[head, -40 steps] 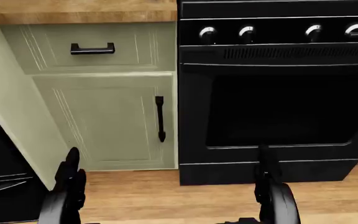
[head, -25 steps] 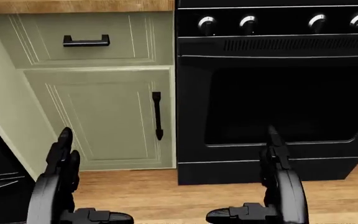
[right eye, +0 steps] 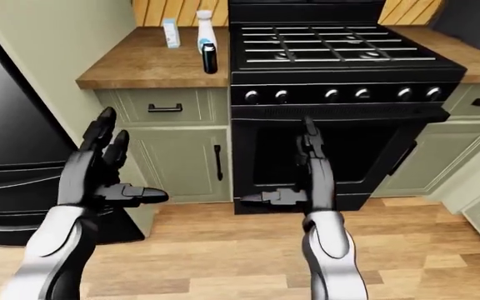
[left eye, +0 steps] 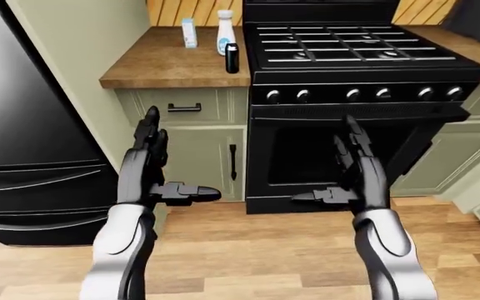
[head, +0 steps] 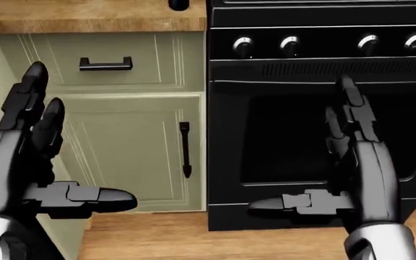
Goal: Move the drinks to the dining counter.
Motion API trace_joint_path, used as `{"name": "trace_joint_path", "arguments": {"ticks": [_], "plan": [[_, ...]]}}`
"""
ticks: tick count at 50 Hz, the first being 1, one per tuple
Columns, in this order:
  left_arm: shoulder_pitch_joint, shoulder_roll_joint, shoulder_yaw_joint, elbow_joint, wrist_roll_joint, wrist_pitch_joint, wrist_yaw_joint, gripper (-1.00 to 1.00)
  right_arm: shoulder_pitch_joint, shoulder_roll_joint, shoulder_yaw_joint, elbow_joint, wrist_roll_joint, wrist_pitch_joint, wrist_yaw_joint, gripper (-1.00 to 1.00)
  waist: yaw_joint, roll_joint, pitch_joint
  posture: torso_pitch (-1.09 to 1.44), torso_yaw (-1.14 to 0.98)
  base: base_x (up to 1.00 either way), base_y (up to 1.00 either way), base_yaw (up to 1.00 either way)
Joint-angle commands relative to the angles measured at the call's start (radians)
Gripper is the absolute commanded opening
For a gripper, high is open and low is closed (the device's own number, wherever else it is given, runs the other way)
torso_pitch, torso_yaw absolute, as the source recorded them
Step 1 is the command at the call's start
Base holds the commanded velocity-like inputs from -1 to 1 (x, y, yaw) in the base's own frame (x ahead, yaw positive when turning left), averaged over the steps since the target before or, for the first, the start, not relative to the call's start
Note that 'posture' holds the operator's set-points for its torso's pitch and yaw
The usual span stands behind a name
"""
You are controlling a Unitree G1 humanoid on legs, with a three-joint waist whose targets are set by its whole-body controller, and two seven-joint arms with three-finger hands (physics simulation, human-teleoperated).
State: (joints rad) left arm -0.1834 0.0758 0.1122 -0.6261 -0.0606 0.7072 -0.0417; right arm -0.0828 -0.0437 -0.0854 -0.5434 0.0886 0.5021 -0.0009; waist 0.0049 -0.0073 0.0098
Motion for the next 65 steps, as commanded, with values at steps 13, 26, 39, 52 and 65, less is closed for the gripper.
{"name": "trace_joint_path", "arguments": {"ticks": [13, 26, 39, 52, 65], "plan": [[-0.024, 0.011, -0.001, -0.061, 0.005, -0.007, 0.002, 1.00, 0.014, 0.014, 0.003, -0.025, 0.033, -0.053, 0.014, 1.00, 0.044, -0.001, 0.018, 0.00, 0.00, 0.00, 0.00, 0.81], [-0.065, 0.016, -0.004, -0.080, 0.002, 0.041, 0.006, 1.00, -0.016, -0.013, -0.042, -0.148, 0.052, 0.043, -0.031, 1.00, 0.004, 0.022, 0.008, 0.00, 0.00, 0.03, 0.04, 0.15], [-0.142, 0.051, 0.049, -0.113, -0.058, 0.131, 0.029, 1.00, -0.031, -0.016, -0.047, -0.240, 0.052, 0.115, -0.028, 1.00, 0.010, -0.018, 0.030, 0.00, 0.00, 0.25, 0.00, 0.00], [-0.182, 0.083, 0.066, -0.134, -0.083, 0.170, 0.048, 1.00, -0.062, -0.028, -0.065, -0.321, 0.075, 0.198, -0.047, 1.00, -0.016, 0.061, 0.017, 0.00, 0.00, 0.29, 0.00, 0.00], [-0.188, 0.084, 0.062, -0.134, -0.089, 0.175, 0.058, 1.00, -0.072, -0.037, -0.085, -0.351, 0.104, 0.223, -0.057, 1.00, 0.026, -0.019, 0.023, 0.00, 0.00, 0.43, 0.00, 0.00]]}}
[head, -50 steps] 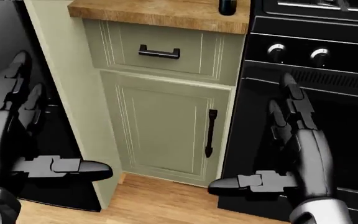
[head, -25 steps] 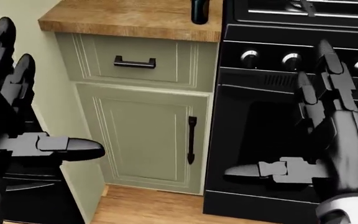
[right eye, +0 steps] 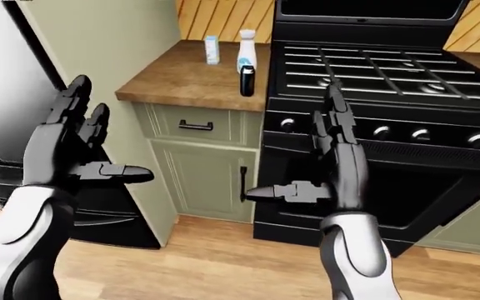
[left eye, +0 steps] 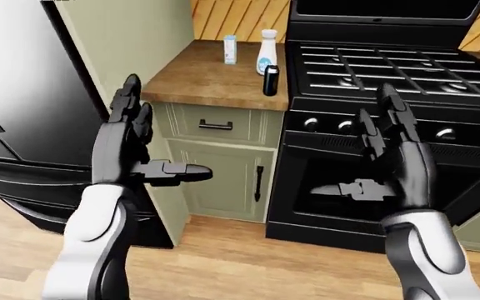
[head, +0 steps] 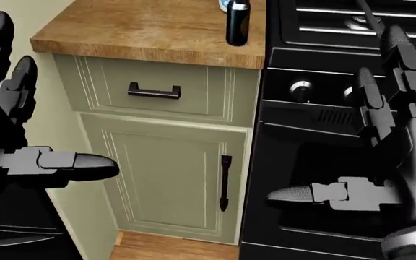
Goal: Move the drinks to the dining counter.
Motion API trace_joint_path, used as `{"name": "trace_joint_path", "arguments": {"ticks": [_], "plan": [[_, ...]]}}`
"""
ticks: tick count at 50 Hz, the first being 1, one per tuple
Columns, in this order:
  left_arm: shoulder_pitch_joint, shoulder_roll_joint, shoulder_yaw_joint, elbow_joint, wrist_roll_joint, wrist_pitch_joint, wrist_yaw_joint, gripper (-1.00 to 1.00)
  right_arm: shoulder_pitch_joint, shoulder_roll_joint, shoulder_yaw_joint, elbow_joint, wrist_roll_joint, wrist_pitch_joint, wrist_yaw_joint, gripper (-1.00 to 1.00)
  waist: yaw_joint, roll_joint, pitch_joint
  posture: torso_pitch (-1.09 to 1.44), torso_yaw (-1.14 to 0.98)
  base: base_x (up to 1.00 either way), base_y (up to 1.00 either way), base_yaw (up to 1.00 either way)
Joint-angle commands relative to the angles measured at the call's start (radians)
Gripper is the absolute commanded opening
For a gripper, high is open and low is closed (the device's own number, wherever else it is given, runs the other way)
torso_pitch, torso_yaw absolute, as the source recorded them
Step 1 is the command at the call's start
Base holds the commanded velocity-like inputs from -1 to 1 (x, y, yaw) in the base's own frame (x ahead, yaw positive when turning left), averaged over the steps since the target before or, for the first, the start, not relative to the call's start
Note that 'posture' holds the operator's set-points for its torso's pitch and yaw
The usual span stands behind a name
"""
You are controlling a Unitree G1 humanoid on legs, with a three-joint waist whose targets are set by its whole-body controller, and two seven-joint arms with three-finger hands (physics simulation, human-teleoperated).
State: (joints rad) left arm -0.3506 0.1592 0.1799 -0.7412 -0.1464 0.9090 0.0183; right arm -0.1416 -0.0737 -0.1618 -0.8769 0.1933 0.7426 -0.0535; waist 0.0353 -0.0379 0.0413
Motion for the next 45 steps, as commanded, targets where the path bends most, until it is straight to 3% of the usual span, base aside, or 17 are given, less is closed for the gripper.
{"name": "trace_joint_path", "arguments": {"ticks": [1, 2, 3, 4, 7, 12, 15, 18, 25, 28, 30, 31, 32, 38, 43, 44, 45], "plan": [[-0.022, 0.001, -0.006, -0.020, -0.004, -0.025, -0.002, 1.00, -0.014, -0.007, -0.011, -0.023, 0.002, -0.013, -0.006, 1.00, -0.005, -0.016, -0.017, 0.00, 0.00, 0.45, 0.00, 0.00], [-0.022, 0.001, -0.005, -0.022, -0.005, -0.023, -0.002, 1.00, -0.015, -0.008, -0.013, -0.028, 0.005, -0.008, -0.008, 1.00, -0.011, -0.059, -0.032, 0.00, 0.00, 0.45, 0.00, 0.00], [-0.021, 0.002, -0.004, -0.021, -0.006, -0.025, -0.003, 1.00, -0.015, -0.008, -0.013, -0.031, 0.005, -0.008, -0.009, 1.00, -0.019, -0.010, -0.012, 0.00, 0.00, 0.45, 0.00, 0.00], [-0.023, 0.003, -0.002, -0.025, -0.006, -0.021, -0.002, 1.00, -0.017, -0.008, -0.016, -0.037, 0.010, -0.001, -0.011, 1.00, -0.013, -0.031, -0.008, 0.00, 0.00, 0.45, 0.00, 0.00], [-0.033, 0.000, -0.005, -0.030, -0.010, -0.008, 0.009, 1.00, -0.014, -0.007, -0.019, -0.027, 0.020, -0.013, -0.015, 1.00, -0.030, -0.016, -0.013, 0.00, 0.00, 0.45, 0.00, 0.00], [-0.053, -0.005, -0.024, -0.038, -0.010, 0.013, 0.022, 1.00, -0.010, -0.008, -0.026, -0.028, 0.037, -0.018, -0.020, 1.00, -0.049, 0.036, -0.005, 0.00, 0.00, 0.45, 0.00, 0.00], [-0.055, -0.002, -0.021, -0.033, -0.008, 0.009, 0.017, 1.00, -0.007, -0.011, -0.034, -0.026, 0.043, -0.023, -0.021, 1.00, -0.054, 0.107, -0.029, 0.00, 0.00, 0.45, 0.00, 0.00], [-0.061, 0.001, -0.016, -0.042, -0.010, 0.023, 0.017, 1.00, -0.009, -0.014, -0.038, -0.034, 0.050, -0.015, -0.025, 1.00, -0.040, 0.109, 0.003, 0.00, 0.00, 0.45, 0.00, 0.00], [-0.067, 0.000, -0.015, -0.045, -0.017, 0.034, 0.026, 1.00, -0.016, -0.021, -0.043, -0.049, 0.062, -0.001, -0.032, 1.00, -0.008, 0.061, -0.010, 0.00, 0.00, 0.45, 0.00, 0.00], [-0.059, 0.000, -0.019, -0.034, -0.014, 0.015, 0.023, 1.00, -0.010, -0.020, -0.041, -0.046, 0.060, -0.011, -0.030, 1.00, -0.001, 0.021, -0.019, 0.00, 0.00, 0.44, 0.00, 0.00], [-0.056, -0.001, -0.017, -0.035, -0.014, 0.014, 0.022, 1.00, -0.009, -0.020, -0.038, -0.045, 0.059, -0.012, -0.031, 1.00, -0.010, -0.039, -0.039, 0.00, 0.00, 0.45, 0.00, 0.00], [-0.055, -0.001, -0.016, -0.035, -0.014, 0.014, 0.022, 1.00, -0.007, -0.018, -0.035, -0.043, 0.057, -0.014, -0.031, 1.00, -0.017, -0.006, -0.018, 0.00, 0.00, 0.44, 0.00, 0.00], [-0.053, -0.001, -0.016, -0.037, -0.014, 0.013, 0.022, 1.00, -0.002, -0.018, -0.029, -0.042, 0.052, -0.022, -0.030, 1.00, -0.009, -0.025, 0.001, 0.00, 0.00, 0.44, 0.00, 0.00], [-0.050, 0.000, -0.011, -0.040, -0.018, 0.013, 0.019, 1.00, 0.010, -0.011, -0.020, -0.043, 0.041, -0.035, -0.023, 1.00, -0.035, 0.005, -0.018, 0.00, 0.00, 0.27, 0.00, 0.00], [-0.048, -0.001, -0.016, -0.045, -0.015, 0.016, 0.021, 1.00, 0.021, -0.008, -0.023, -0.039, 0.033, -0.047, -0.011, 1.00, -0.039, 0.090, -0.035, 0.00, 0.00, 0.11, 0.00, 0.00], [-0.046, -0.002, -0.016, -0.042, -0.014, 0.012, 0.021, 1.00, 0.024, -0.008, -0.026, -0.040, 0.032, -0.052, -0.009, 1.00, -0.050, 0.086, -0.041, 0.00, 0.00, 0.00, 0.00, 0.00], [-0.046, -0.003, -0.016, -0.039, -0.014, 0.011, 0.021, 1.00, 0.026, -0.007, -0.026, -0.043, 0.032, -0.053, -0.007, 1.00, -0.049, 0.079, -0.023, 0.00, 0.00, 0.00, 0.00, 0.00]]}}
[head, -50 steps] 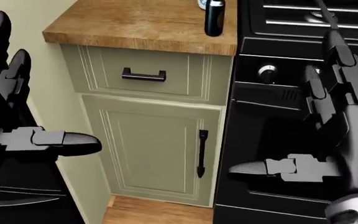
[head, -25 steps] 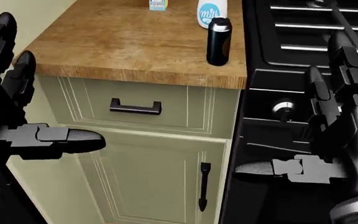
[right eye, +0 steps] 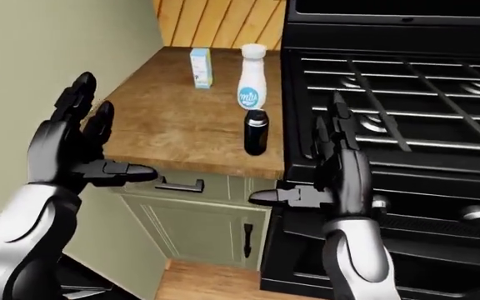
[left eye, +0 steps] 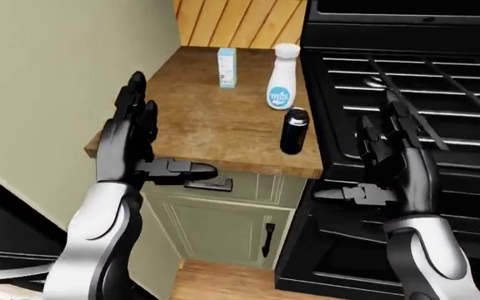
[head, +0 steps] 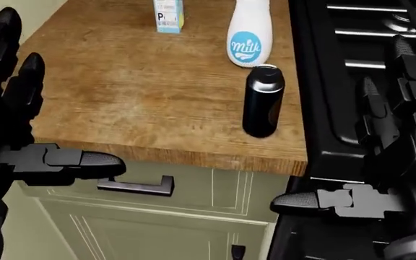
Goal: Move the drinks to the dining counter.
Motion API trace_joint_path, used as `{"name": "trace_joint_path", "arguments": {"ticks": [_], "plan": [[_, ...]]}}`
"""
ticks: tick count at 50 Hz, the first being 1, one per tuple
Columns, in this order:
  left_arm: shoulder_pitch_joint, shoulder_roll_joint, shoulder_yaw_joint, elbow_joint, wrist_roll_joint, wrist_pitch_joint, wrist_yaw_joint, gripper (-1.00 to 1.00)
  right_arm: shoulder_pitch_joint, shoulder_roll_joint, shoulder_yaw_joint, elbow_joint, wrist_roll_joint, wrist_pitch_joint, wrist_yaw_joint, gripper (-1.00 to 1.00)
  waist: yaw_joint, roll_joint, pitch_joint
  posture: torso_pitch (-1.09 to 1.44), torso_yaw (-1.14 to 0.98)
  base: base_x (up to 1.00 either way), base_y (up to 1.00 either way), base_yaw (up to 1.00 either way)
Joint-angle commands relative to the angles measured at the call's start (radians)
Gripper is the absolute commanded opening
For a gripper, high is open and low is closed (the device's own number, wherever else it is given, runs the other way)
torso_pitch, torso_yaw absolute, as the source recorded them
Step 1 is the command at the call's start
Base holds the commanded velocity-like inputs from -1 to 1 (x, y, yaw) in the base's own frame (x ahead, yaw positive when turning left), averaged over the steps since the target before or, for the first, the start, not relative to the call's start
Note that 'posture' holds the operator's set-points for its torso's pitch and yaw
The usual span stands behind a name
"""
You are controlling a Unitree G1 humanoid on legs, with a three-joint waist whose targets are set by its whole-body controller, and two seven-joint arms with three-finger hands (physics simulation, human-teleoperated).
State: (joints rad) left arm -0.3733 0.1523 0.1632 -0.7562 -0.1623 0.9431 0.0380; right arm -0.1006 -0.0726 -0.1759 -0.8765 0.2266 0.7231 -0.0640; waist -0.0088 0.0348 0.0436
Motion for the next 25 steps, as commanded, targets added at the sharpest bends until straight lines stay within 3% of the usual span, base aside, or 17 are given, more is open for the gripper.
{"name": "trace_joint_path", "arguments": {"ticks": [1, 2, 8, 10, 12, 13, 16, 23, 24, 25], "plan": [[-0.023, 0.004, 0.000, -0.024, 0.002, -0.023, 0.002, 1.00, -0.015, -0.008, -0.013, -0.045, -0.001, -0.034, 0.004, 1.00, -0.005, 0.018, -0.020, 0.00, 0.00, 0.00, 0.00, 0.00], [-0.024, 0.003, 0.001, -0.026, 0.001, -0.021, 0.003, 1.00, -0.016, -0.008, -0.015, -0.046, 0.000, -0.033, 0.004, 1.00, 0.002, 0.025, -0.022, 0.00, 0.00, 0.00, 0.00, 0.00], [-0.025, 0.002, -0.002, -0.017, 0.003, -0.029, 0.003, 1.00, -0.020, -0.010, -0.032, -0.049, 0.012, -0.022, -0.001, 1.00, 0.007, -0.017, 0.000, 0.00, 0.00, 0.00, 0.00, 0.00], [-0.025, 0.002, -0.003, -0.014, 0.004, -0.032, 0.003, 1.00, -0.019, -0.010, -0.033, -0.049, 0.014, -0.022, -0.002, 1.00, 0.017, -0.043, -0.004, 0.00, 0.00, 0.00, 0.00, 0.00], [-0.022, 0.001, -0.005, -0.016, 0.005, -0.034, 0.002, 1.00, -0.018, -0.010, -0.035, -0.051, 0.018, -0.019, -0.005, 1.00, 0.024, -0.096, -0.023, 0.00, 0.00, 0.00, 0.00, 0.00], [-0.023, 0.001, -0.005, -0.022, 0.005, -0.027, 0.003, 1.00, -0.017, -0.010, -0.036, -0.050, 0.019, -0.020, -0.004, 1.00, 0.025, -0.057, -0.014, 0.00, 0.00, 0.00, 0.00, 0.00], [-0.021, 0.000, -0.003, -0.023, 0.005, -0.028, 0.002, 1.00, -0.019, -0.011, -0.034, -0.046, 0.019, -0.022, -0.006, 1.00, 0.023, -0.051, -0.037, 0.00, 0.00, 0.00, 0.00, 0.00], [-0.018, 0.001, -0.001, -0.023, 0.005, -0.030, 0.000, 1.00, -0.024, -0.015, -0.034, -0.043, 0.019, -0.017, -0.011, 1.00, 0.017, -0.038, -0.047, 0.00, 0.00, 0.00, 0.00, 0.00], [-0.018, 0.001, -0.002, -0.024, 0.005, -0.029, 0.000, 1.00, -0.025, -0.016, -0.035, -0.046, 0.020, -0.014, -0.011, 1.00, 0.016, -0.033, -0.067, 0.00, 0.00, 0.05, 0.00, 0.00], [-0.021, 0.001, -0.002, -0.025, 0.005, -0.026, 0.001, 1.00, -0.025, -0.016, -0.036, -0.047, 0.020, -0.013, -0.012, 1.00, 0.014, -0.030, -0.050, 0.00, 0.00, 0.05, 0.00, 0.00]]}}
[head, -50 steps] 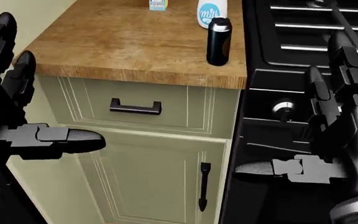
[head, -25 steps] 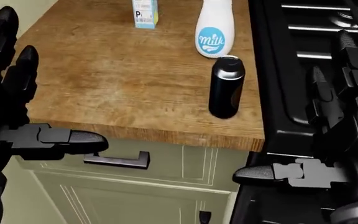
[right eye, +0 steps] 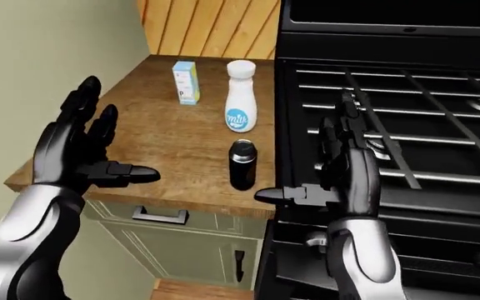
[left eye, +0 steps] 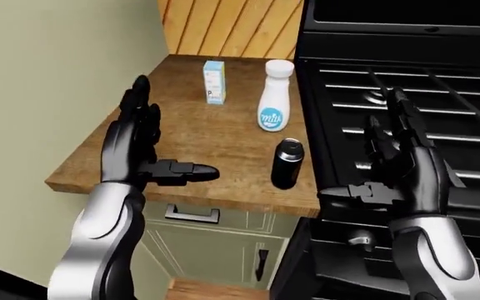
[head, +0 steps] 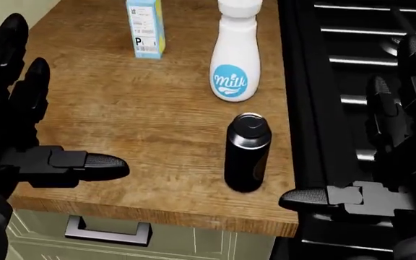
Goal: Move the drinks to the dining counter.
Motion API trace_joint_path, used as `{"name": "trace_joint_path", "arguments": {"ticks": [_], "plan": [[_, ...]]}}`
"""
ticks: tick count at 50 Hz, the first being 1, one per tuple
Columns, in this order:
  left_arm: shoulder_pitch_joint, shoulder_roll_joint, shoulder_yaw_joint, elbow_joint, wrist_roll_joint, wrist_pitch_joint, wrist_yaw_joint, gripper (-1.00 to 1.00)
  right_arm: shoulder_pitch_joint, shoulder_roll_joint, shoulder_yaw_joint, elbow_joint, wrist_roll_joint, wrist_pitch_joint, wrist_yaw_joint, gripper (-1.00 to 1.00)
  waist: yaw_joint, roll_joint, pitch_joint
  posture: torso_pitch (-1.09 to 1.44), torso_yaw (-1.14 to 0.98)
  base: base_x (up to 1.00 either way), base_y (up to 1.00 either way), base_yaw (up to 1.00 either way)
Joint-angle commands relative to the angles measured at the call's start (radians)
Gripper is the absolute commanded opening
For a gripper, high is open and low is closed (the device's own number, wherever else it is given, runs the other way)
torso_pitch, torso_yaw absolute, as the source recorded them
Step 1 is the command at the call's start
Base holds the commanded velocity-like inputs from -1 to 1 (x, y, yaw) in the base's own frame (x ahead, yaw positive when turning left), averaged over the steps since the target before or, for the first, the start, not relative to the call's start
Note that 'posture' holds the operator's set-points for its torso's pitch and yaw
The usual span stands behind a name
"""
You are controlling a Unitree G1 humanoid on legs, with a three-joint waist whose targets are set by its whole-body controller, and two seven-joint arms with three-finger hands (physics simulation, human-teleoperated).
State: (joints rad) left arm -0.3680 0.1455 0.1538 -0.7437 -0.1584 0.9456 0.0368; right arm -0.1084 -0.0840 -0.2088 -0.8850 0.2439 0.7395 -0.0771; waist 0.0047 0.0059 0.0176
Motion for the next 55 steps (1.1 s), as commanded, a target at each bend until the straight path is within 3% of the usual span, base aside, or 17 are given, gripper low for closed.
{"name": "trace_joint_path", "arguments": {"ticks": [1, 6, 12, 14, 17, 21, 22, 24, 26, 31, 34, 36, 37, 42, 52, 53, 55], "plan": [[-0.031, 0.008, 0.008, -0.041, 0.000, -0.021, 0.003, 1.00, -0.018, -0.006, -0.005, -0.042, 0.005, -0.026, 0.001, 1.00, 0.000, 0.000, -0.018, 0.00, 0.00, 0.06, 0.00, 0.00], [-0.025, 0.007, 0.004, -0.038, 0.002, -0.029, 0.003, 1.00, -0.018, -0.006, -0.012, -0.046, 0.013, -0.034, 0.001, 1.00, -0.001, 0.001, 0.005, 0.00, 0.00, 0.05, 0.00, 0.00], [-0.017, 0.006, 0.009, -0.033, 0.004, -0.041, -0.002, 1.00, -0.007, 0.009, -0.025, -0.041, 0.079, -0.050, 0.000, 1.00, -0.003, 0.003, -0.022, 0.00, 0.00, 0.00, -0.01, 0.00], [-0.016, 0.007, 0.009, -0.035, 0.004, -0.039, -0.002, 1.00, -0.007, 0.006, -0.023, -0.039, 0.087, -0.050, -0.008, 1.00, -0.008, 0.017, -0.002, 0.00, 0.00, 0.00, -0.06, -0.17], [-0.011, 0.008, 0.013, -0.033, 0.003, -0.044, -0.005, 1.00, -0.005, -0.001, -0.015, -0.036, 0.087, -0.050, -0.018, 1.00, -0.004, 0.007, -0.001, 0.00, 0.00, -0.02, 0.00, -0.55], [-0.010, 0.008, 0.011, -0.035, 0.004, -0.044, -0.004, 1.00, 0.003, -0.002, -0.008, -0.034, 0.083, -0.057, -0.015, 1.00, -0.005, -0.046, 0.000, 0.00, 0.00, -0.04, 0.00, -0.73], [-0.011, 0.008, 0.011, -0.036, 0.005, -0.042, -0.003, 1.00, 0.004, -0.002, -0.008, -0.033, 0.083, -0.059, -0.014, 1.00, -0.018, -0.023, -0.001, 0.00, 0.00, -0.04, 0.00, -0.73], [-0.011, 0.008, 0.013, -0.037, 0.004, -0.042, -0.003, 1.00, 0.006, -0.002, -0.007, -0.032, 0.081, -0.061, -0.013, 1.00, -0.026, -0.046, 0.001, 0.00, 0.00, -0.04, 0.00, -0.73], [-0.012, 0.008, 0.013, -0.039, 0.004, -0.039, -0.003, 1.00, 0.007, -0.002, -0.002, -0.033, 0.077, -0.062, -0.012, 1.00, -0.036, -0.031, -0.004, 0.00, 0.00, -0.03, 0.00, -0.74], [-0.009, 0.015, 0.030, -0.037, -0.005, -0.044, -0.007, 1.00, 0.011, -0.006, 0.029, -0.027, 0.007, -0.080, 0.008, 1.00, -0.020, -0.009, 0.034, 0.00, 0.00, -0.01, 0.00, -0.20], [-0.012, 0.022, 0.043, -0.044, -0.016, -0.034, -0.004, 1.00, 0.006, -0.002, 0.042, -0.025, -0.021, -0.078, 0.021, 1.00, -0.031, 0.011, 0.019, 0.00, 0.00, 0.00, 0.00, 0.00], [-0.012, 0.023, 0.042, -0.044, -0.018, -0.035, -0.001, 1.00, 0.002, 0.001, 0.043, -0.030, -0.025, -0.070, 0.024, 1.00, -0.040, 0.065, -0.010, 0.00, 0.00, 0.00, 0.00, 0.00], [-0.013, 0.023, 0.041, -0.043, -0.020, -0.034, 0.000, 1.00, 0.003, 0.003, 0.045, -0.030, -0.029, -0.071, 0.027, 1.00, -0.023, 0.016, 0.014, 0.00, 0.00, 0.00, 0.00, 0.00], [-0.006, 0.020, 0.028, -0.037, -0.015, -0.046, 0.003, 1.00, 0.013, 0.013, 0.042, -0.020, -0.035, -0.088, 0.041, 1.00, -0.005, -0.019, -0.003, 0.00, 0.00, 0.00, 0.00, 0.00], [-0.004, 0.007, 0.000, -0.025, 0.012, -0.058, -0.001, 1.00, 0.030, 0.016, 0.020, -0.004, -0.022, -0.116, 0.052, 1.00, 0.004, -0.012, -0.016, 0.00, 0.00, 0.00, 0.00, 0.00], [-0.006, 0.008, 0.000, -0.028, 0.013, -0.054, -0.003, 1.00, 0.034, 0.016, 0.022, -0.007, -0.023, -0.117, 0.052, 1.00, 0.003, -0.006, -0.035, 0.00, 0.00, 0.09, 0.00, 0.00], [-0.010, 0.005, -0.002, -0.025, 0.017, -0.054, -0.004, 1.00, 0.041, 0.016, 0.022, -0.002, -0.026, -0.130, 0.059, 1.00, 0.002, -0.006, 0.002, 0.00, 0.00, 0.15, 0.00, 0.00]]}}
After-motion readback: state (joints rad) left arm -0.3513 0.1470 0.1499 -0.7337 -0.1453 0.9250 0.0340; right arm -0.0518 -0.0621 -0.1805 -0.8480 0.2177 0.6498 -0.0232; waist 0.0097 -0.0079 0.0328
